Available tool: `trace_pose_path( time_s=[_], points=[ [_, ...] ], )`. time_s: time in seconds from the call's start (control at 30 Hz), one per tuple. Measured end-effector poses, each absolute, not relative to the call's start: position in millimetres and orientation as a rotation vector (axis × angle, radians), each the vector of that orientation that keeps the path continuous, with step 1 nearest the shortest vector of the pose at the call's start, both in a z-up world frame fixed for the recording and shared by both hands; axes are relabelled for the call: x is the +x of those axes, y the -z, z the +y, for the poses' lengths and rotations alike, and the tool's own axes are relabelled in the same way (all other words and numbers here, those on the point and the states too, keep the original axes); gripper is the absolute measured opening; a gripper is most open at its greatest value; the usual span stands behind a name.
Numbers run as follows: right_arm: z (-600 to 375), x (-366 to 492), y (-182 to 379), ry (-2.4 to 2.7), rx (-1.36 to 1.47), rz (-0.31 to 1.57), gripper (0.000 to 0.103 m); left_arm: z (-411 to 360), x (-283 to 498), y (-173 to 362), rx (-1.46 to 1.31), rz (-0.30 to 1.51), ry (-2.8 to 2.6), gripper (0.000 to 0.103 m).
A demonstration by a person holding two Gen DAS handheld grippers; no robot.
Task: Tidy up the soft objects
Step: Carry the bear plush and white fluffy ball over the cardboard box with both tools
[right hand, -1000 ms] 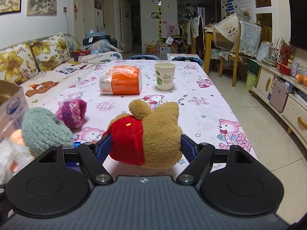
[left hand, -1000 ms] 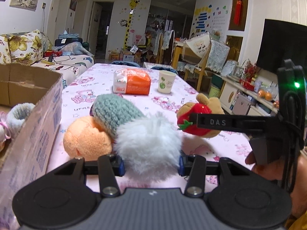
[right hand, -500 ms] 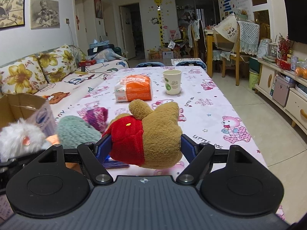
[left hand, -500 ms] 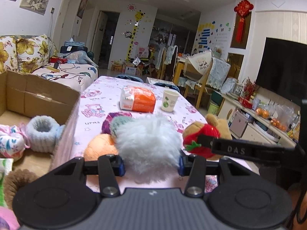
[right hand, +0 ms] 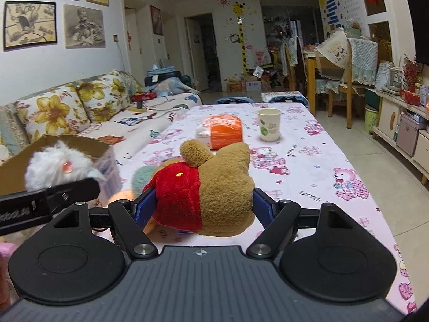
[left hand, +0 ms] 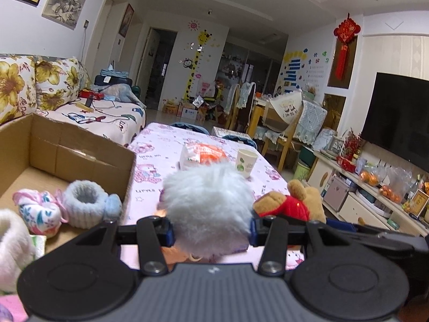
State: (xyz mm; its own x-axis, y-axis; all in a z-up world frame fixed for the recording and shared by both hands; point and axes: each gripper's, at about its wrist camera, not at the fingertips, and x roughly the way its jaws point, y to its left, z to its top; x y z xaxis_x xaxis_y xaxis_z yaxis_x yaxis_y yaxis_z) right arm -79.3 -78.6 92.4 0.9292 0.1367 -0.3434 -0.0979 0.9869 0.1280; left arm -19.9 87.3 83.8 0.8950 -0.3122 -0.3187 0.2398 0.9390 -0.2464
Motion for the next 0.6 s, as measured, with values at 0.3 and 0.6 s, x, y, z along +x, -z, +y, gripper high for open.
trace_pose_path(
  time_s=[0.3, 0.6],
  points=[
    [-61, -83, -104, -0.220, 0.076, 0.305, 0.095, 117, -25, -94, -0.252, 0.309, 0.222, 0.046],
    [-31, -76, -112, -0.342, 0.019, 0.263, 0.095, 151, -27, -101, -0.288, 0.260, 0.087, 0.046]
  ],
)
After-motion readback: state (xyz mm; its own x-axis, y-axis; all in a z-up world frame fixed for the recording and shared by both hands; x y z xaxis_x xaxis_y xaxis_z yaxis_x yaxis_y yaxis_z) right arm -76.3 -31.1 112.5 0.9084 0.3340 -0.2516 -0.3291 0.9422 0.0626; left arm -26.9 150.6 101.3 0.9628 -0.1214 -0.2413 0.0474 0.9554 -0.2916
